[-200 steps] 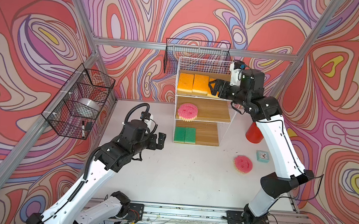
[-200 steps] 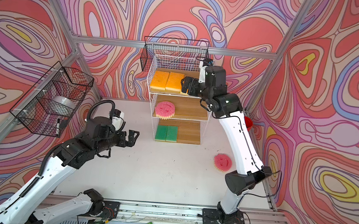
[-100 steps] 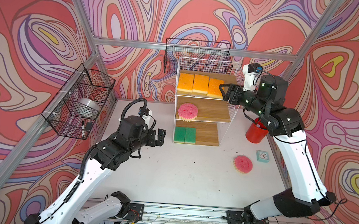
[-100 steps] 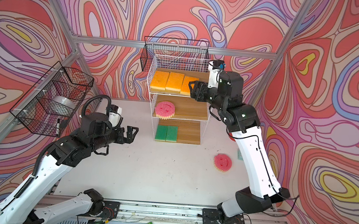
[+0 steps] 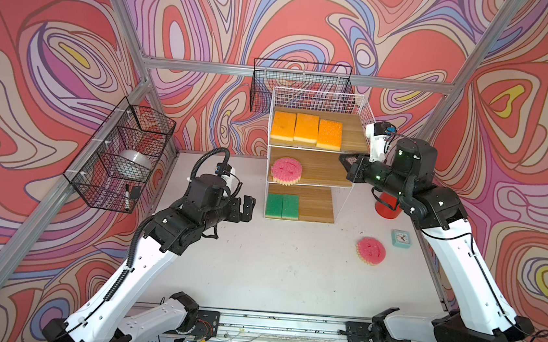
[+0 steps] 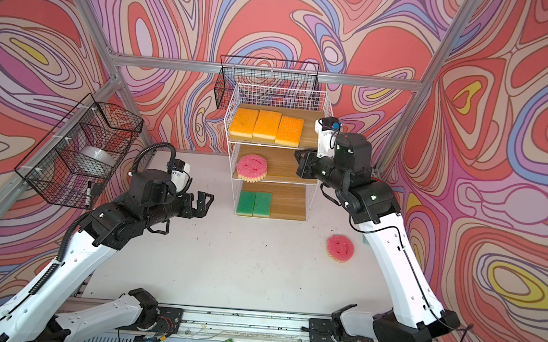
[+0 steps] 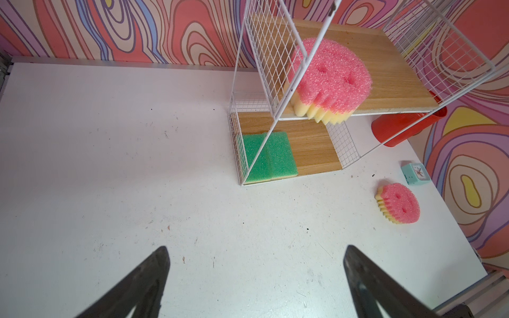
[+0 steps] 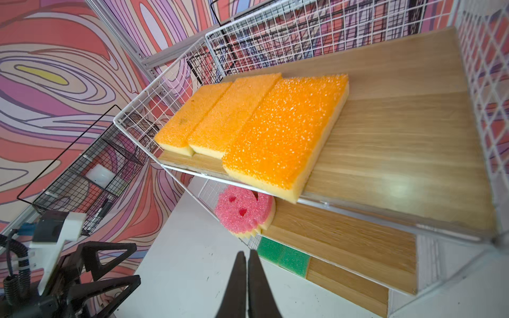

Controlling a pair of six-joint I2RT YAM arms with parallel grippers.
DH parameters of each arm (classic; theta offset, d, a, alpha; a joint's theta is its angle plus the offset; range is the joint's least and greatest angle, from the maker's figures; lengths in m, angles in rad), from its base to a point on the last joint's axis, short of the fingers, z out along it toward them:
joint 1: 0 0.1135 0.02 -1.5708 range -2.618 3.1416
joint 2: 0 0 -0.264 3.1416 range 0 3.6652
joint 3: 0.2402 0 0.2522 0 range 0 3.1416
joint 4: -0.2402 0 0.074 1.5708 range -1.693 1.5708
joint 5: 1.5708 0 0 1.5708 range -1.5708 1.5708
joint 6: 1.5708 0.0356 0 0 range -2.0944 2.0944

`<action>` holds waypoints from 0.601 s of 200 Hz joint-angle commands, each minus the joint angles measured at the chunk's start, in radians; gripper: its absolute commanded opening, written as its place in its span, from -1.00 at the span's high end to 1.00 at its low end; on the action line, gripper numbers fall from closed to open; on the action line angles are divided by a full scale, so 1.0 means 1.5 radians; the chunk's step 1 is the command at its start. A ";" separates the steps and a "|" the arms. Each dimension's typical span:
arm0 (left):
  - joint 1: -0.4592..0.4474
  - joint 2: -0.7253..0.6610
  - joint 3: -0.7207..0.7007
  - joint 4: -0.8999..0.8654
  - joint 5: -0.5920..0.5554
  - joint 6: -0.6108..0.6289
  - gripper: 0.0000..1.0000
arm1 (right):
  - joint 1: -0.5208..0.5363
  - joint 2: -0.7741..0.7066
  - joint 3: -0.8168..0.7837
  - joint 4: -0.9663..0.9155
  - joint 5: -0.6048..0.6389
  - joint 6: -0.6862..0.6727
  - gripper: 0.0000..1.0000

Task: Arrange cleaning sponges on a shelf
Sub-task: Move several cleaning sponges from the shelf.

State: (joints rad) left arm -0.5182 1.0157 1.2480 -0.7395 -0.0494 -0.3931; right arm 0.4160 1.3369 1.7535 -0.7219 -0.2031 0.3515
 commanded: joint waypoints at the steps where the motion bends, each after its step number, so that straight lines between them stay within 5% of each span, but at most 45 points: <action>1: 0.000 -0.003 0.005 -0.008 0.000 0.004 -1.00 | 0.004 0.012 -0.006 0.032 -0.020 0.010 1.00; 120: -0.001 -0.002 -0.011 0.004 -0.006 0.011 -1.00 | 0.004 0.079 0.055 0.029 0.038 0.002 1.00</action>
State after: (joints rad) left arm -0.5182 1.0153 1.2472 -0.7372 -0.0502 -0.3923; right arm 0.4160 1.4498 1.7988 -0.6868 -0.1757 0.3634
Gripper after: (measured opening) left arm 0.998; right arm 0.048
